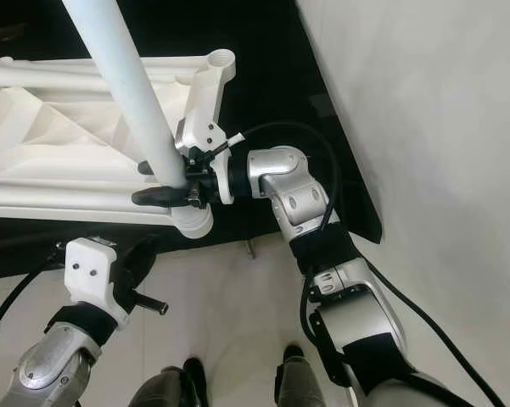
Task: Building children table
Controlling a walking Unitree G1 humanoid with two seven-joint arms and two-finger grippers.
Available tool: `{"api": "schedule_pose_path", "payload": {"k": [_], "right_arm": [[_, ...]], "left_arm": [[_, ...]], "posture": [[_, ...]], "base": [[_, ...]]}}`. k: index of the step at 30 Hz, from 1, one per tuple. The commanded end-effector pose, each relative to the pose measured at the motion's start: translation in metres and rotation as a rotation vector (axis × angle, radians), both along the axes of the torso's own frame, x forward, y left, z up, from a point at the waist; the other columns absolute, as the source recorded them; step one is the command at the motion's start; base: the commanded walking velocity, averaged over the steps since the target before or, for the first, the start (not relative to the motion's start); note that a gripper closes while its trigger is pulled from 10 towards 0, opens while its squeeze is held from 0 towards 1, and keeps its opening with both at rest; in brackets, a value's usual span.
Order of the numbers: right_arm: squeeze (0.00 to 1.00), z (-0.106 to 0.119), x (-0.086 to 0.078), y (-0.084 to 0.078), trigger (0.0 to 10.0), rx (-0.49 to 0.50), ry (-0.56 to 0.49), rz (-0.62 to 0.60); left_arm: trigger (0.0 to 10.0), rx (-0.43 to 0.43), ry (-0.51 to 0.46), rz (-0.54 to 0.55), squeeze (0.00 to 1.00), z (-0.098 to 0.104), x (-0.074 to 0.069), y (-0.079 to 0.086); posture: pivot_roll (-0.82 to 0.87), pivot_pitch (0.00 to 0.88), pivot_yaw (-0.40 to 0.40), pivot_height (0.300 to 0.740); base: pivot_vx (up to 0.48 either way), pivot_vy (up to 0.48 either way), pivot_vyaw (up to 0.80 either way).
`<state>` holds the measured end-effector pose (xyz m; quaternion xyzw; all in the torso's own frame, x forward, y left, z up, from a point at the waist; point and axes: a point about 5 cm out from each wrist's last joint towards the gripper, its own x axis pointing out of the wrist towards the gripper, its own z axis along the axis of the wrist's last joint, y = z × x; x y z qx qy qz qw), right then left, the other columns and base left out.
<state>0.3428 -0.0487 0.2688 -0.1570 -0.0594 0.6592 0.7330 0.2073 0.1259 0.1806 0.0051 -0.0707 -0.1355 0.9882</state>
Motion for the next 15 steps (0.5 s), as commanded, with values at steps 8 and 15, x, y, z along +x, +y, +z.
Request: {"api": "schedule_pose_path", "payload": {"k": [8,15], "right_arm": [[0.00,-0.076,-0.027,-0.035,0.0,0.076,0.140,-1.162],[0.00,-0.082,-0.047,0.009,0.0,0.097,0.186,-0.972]], "left_arm": [[10.0,0.000,0.019,0.006,0.00,-0.003,-0.002,0.002],[10.0,0.000,0.020,0.004,0.00,-0.004,0.000,0.002]], "posture": [[0.03,0.341,0.082,0.740],[0.02,0.323,0.083,0.740]], "base": [[0.000,0.000,0.00],[0.000,0.000,0.00]]}}
